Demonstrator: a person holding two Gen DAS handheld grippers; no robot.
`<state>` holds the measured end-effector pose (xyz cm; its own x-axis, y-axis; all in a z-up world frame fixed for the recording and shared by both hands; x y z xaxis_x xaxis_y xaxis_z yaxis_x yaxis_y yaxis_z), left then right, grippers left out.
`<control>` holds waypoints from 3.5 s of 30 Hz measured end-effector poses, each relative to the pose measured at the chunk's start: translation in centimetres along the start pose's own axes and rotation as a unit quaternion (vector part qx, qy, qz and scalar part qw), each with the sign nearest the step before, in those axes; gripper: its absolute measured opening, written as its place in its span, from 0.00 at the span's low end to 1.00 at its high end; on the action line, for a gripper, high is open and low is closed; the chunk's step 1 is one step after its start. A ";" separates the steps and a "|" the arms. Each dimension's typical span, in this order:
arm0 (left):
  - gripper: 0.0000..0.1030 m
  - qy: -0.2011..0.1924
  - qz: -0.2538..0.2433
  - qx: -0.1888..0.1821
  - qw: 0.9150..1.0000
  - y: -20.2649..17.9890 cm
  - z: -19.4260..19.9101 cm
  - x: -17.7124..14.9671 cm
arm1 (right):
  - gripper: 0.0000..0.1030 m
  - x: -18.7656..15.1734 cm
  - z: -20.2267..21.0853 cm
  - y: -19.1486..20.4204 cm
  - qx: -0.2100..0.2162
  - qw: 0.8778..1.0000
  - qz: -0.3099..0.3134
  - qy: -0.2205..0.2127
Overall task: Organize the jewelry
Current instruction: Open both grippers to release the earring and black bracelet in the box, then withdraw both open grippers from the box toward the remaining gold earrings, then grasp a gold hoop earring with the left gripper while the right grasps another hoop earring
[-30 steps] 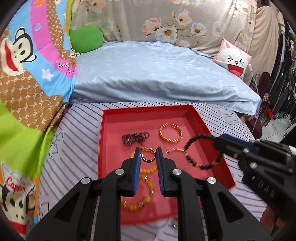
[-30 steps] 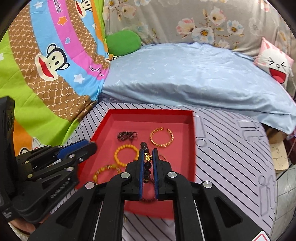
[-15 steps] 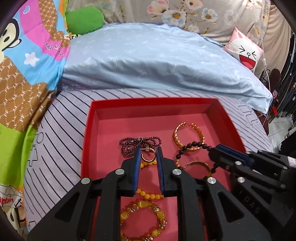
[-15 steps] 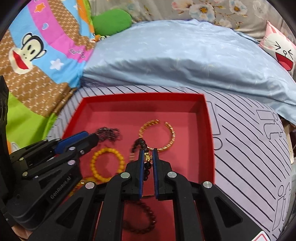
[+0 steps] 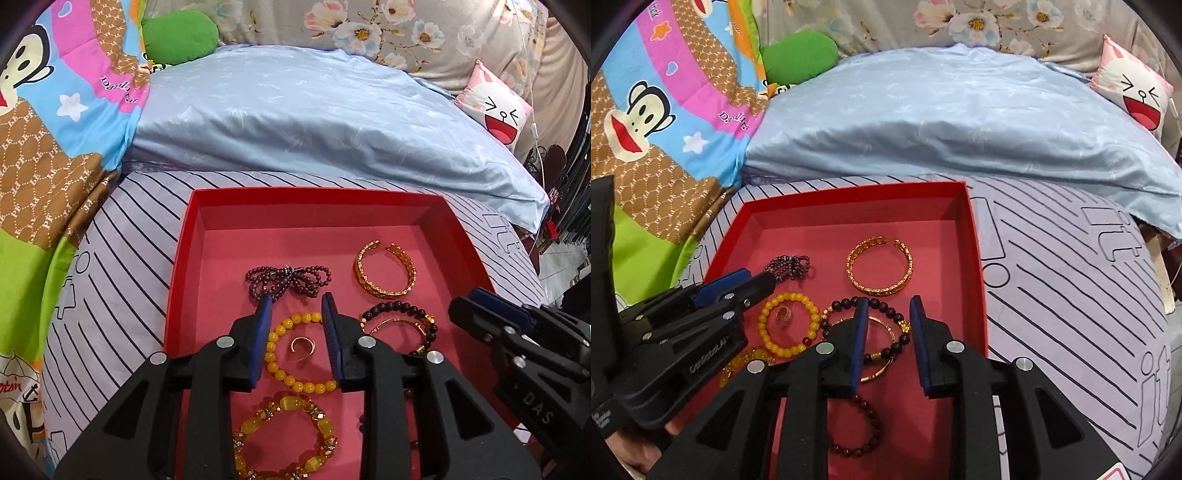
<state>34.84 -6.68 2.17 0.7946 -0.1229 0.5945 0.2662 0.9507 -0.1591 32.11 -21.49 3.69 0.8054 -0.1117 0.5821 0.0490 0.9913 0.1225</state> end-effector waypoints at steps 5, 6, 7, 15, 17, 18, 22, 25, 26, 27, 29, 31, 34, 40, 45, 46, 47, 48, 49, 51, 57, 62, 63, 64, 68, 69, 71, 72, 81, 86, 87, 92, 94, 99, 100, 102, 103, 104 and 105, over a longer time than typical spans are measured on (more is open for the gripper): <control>0.26 -0.007 0.002 -0.001 1.000 0.0 1.1 -0.1 | 0.23 -0.4 1.5 0.3 -0.001 1.000 0.006 -0.010; 0.26 -0.009 0.003 0.001 1.000 -0.1 1.5 -0.2 | 0.23 -0.4 1.8 0.3 -0.001 1.000 0.006 -0.012; 0.26 -0.011 0.003 0.000 1.000 -0.1 1.8 -0.2 | 0.23 -0.4 2.0 0.4 0.000 1.000 0.007 -0.013; 0.26 -0.025 0.002 0.000 1.000 -0.6 5.5 -2.0 | 0.23 -2.2 5.5 0.9 0.003 1.000 0.012 -0.027; 0.26 -0.028 0.001 -0.001 1.000 -0.8 6.5 -2.6 | 0.23 -3.0 6.5 1.0 0.001 0.999 0.016 -0.030; 0.26 -0.030 -0.001 0.000 1.000 -1.0 7.0 -3.0 | 0.23 -3.5 7.0 1.1 0.000 0.999 0.017 -0.032; 0.26 -0.034 -0.003 0.003 0.999 -1.3 8.7 -4.5 | 0.23 -5.5 8.6 1.2 0.000 0.999 0.022 -0.033; 0.26 -0.038 -0.006 0.005 0.999 -1.6 10.0 -5.7 | 0.23 -7.1 9.6 1.2 -0.001 0.999 0.023 -0.031; 0.26 -0.040 -0.006 0.006 0.999 -1.7 10.5 -6.1 | 0.23 -7.7 9.9 1.2 0.000 0.999 0.023 -0.030; 0.26 -0.040 -0.006 0.005 0.999 -1.7 10.9 -6.6 | 0.23 -8.2 10.2 1.2 0.000 0.999 0.023 -0.029; 0.26 -0.041 -0.005 0.001 0.999 -1.9 11.7 -7.5 | 0.23 -9.2 10.7 1.1 0.001 0.999 0.021 -0.026; 0.26 -0.040 -0.008 0.000 0.999 -2.1 12.3 -8.7 | 0.23 -10.2 11.0 0.9 0.001 1.000 0.019 -0.023; 0.29 -0.033 -0.007 -0.006 0.999 -2.4 13.1 -10.9 | 0.23 -11.6 11.5 0.6 -0.001 1.000 0.017 -0.019; 0.31 -0.007 -0.003 -0.013 1.000 -2.7 13.4 -15.7 | 0.23 -14.7 12.2 0.1 -0.010 1.000 0.015 -0.012; 0.31 0.011 -0.005 -0.014 1.000 -2.9 13.3 -19.0 | 0.23 -17.3 12.3 0.1 -0.011 1.000 0.017 0.003; 0.31 0.014 -0.003 -0.018 1.000 -3.0 13.3 -19.6 | 0.23 -17.8 12.2 0.1 -0.010 1.000 0.017 0.007; 0.31 0.016 -0.002 -0.021 1.000 -3.0 13.4 -20.1 | 0.23 -18.2 12.2 0.0 -0.009 1.000 0.016 0.010; 0.31 0.017 -0.002 -0.024 1.000 -3.1 13.5 -20.6 | 0.23 -18.6 12.2 0.0 -0.009 1.000 0.015 0.013; 0.31 0.017 -0.001 -0.028 0.999 -3.2 13.7 -21.0 | 0.23 -18.9 12.2 0.0 -0.008 1.000 0.014 0.015; 0.31 0.018 0.000 -0.035 0.999 -3.4 13.9 -21.5 | 0.23 -19.6 12.2 -0.1 -0.008 1.000 0.011 0.019; 0.31 0.026 -0.006 -0.046 0.999 -4.2 13.8 -23.2 | 0.23 -20.5 12.1 -0.3 -0.009 1.000 0.006 0.026; 0.31 0.023 -0.017 -0.049 0.998 -4.8 13.9 -23.4 | 0.23 -20.6 12.1 -0.3 -0.009 1.000 0.006 0.026; 0.31 0.025 -0.020 -0.051 0.998 -5.0 13.8 -23.4 | 0.23 -20.6 12.1 -0.3 -0.009 1.000 0.006 0.026; 0.31 0.026 -0.022 -0.051 0.998 -5.1 13.7 -23.5 | 0.23 -20.6 12.2 -0.3 -0.009 1.000 0.006 0.027; 0.31 0.034 -0.027 -0.052 0.998 -5.4 13.3 -23.7 | 0.23 -20.7 12.2 -0.3 -0.008 1.000 0.005 0.027; 0.31 0.035 -0.028 -0.051 0.998 -5.5 13.1 -23.8 | 0.23 -20.7 12.2 -0.3 -0.008 1.000 0.005 0.027; 0.31 0.040 -0.027 -0.048 0.998 -5.5 12.8 -24.1 | 0.23 -20.8 12.2 -0.2 -0.007 1.000 0.005 0.029; 0.31 0.042 -0.026 -0.048 0.998 -5.5 12.6 -24.1 | 0.23 -20.8 12.1 -0.2 -0.007 1.000 0.005 0.029; 0.22 0.040 -0.029 -0.043 0.998 -5.3 12.4 -24.3 | 0.23 -21.2 11.9 0.2 -0.003 0.999 0.010 0.035; 0.21 0.040 -0.033 -0.048 0.997 -5.4 12.5 -24.4 | 0.23 -21.1 11.8 0.5 0.000 0.999 0.012 0.036; 0.21 0.041 -0.032 -0.050 0.997 -5.4 12.5 -24.3 | 0.23 -21.1 11.7 0.5 0.000 0.999 0.013 0.035; 0.21 0.042 -0.028 -0.050 0.998 -5.1 12.5 -24.1 | 0.23 -20.4 11.5 1.1 0.004 0.999 0.019 0.033; 0.21 0.040 -0.023 -0.047 0.998 -4.7 12.5 -23.9 | 0.23 -20.0 11.4 1.4 0.006 0.999 0.023 0.032; 0.21 0.035 -0.005 -0.033 0.999 -3.2 12.5 -23.0 | 0.23 -19.0 10.6 2.4 0.011 0.999 0.035 0.029; 0.21 0.034 -0.003 -0.031 0.999 -3.0 12.5 -22.9 | 0.23 -18.7 10.4 2.7 0.013 0.999 0.038 0.028; 0.21 0.032 0.003 -0.024 0.999 -2.4 12.4 -22.5 | 0.23 -18.3 9.9 3.1 0.017 0.999 0.041 0.028; 0.21 0.031 0.005 -0.022 0.999 -2.1 12.4 -22.3 | 0.23 -18.0 9.6 3.5 0.019 0.998 0.044 0.028; 0.21 0.031 0.008 -0.020 0.999 -1.9 12.3 -22.1 | 0.23 -17.8 9.3 3.7 0.021 0.998 0.046 0.028; 0.21 0.030 0.010 -0.018 0.999 -1.7 12.2 -21.9 | 0.23 -17.6 9.0 4.0 0.023 0.998 0.050 0.029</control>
<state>10.32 -2.09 -0.96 0.8309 -0.1220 0.5428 0.2685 0.9425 -0.1991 12.84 -16.15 1.19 0.8377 -0.0072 0.5461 -0.0592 0.9928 0.1038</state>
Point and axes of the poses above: each gripper's, at about its wrist camera, not at the fingertips, and z roughly against the way its jaws point, y to its left, x to its top, the point moved 3 cm from there along -z, roughly the way its jaws point, and after that the axes turned 2 degrees about -x, right-handed, at the moved point
